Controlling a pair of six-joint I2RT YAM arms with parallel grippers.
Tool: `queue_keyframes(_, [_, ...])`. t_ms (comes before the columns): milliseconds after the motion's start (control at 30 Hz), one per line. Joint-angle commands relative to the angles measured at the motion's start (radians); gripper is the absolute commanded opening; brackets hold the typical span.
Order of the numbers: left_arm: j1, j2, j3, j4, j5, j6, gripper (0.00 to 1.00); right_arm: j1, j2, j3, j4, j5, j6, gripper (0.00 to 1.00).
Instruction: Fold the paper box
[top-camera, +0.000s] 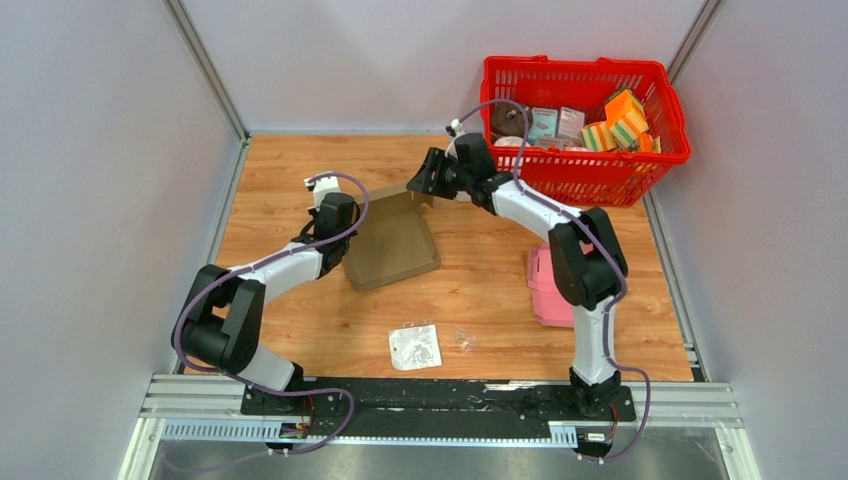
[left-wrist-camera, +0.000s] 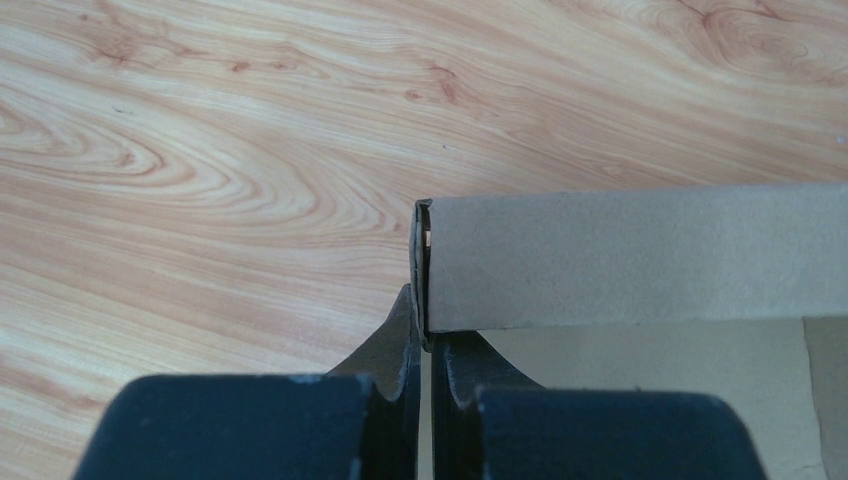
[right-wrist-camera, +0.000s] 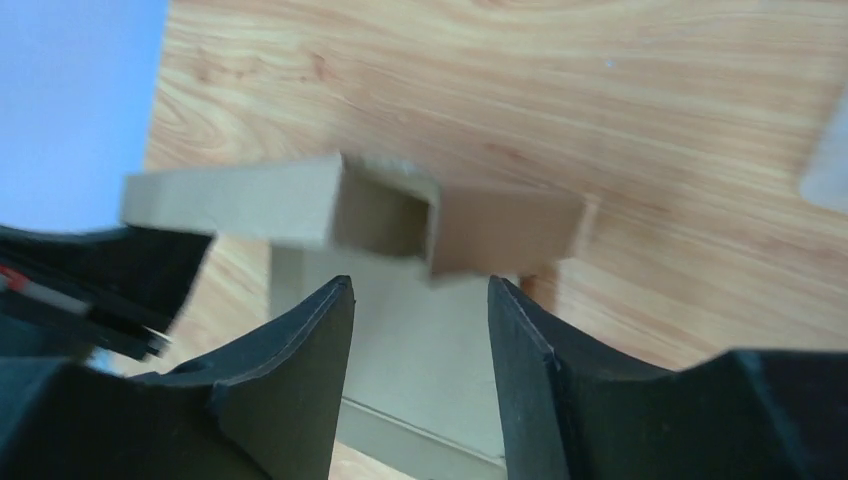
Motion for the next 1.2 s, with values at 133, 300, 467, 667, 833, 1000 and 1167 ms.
queue_keyframes(133, [0.0,-0.024,-0.004,-0.023,0.003,-0.025,0.0,0.111,-0.138,-0.2,0.168,0.364,-0.259,0.29])
queue_keyframes(300, [0.0,-0.013,0.0,-0.036,0.002,-0.036,0.0,0.126,-0.008,-0.091,0.144,0.432,-0.251,0.0])
queue_keyframes(467, [0.0,-0.019,0.013,-0.049,0.002,-0.019,0.0,0.126,0.065,-0.002,0.122,0.487,-0.248,0.0])
queue_keyframes(667, [0.0,-0.027,0.01,-0.052,0.012,-0.015,0.0,0.125,0.111,-0.004,0.136,0.556,-0.221,0.0])
queue_keyframes(833, [0.0,-0.024,0.009,-0.055,0.009,-0.008,0.0,0.126,0.14,0.015,0.145,0.556,-0.207,0.0])
queue_keyframes(1000, [0.0,-0.022,0.01,-0.052,0.017,-0.013,0.0,0.126,0.151,-0.002,0.197,0.481,-0.187,0.0])
queue_keyframes(1167, [0.0,-0.022,0.01,-0.054,0.022,-0.014,0.0,0.126,0.137,-0.041,0.277,0.386,-0.135,0.0])
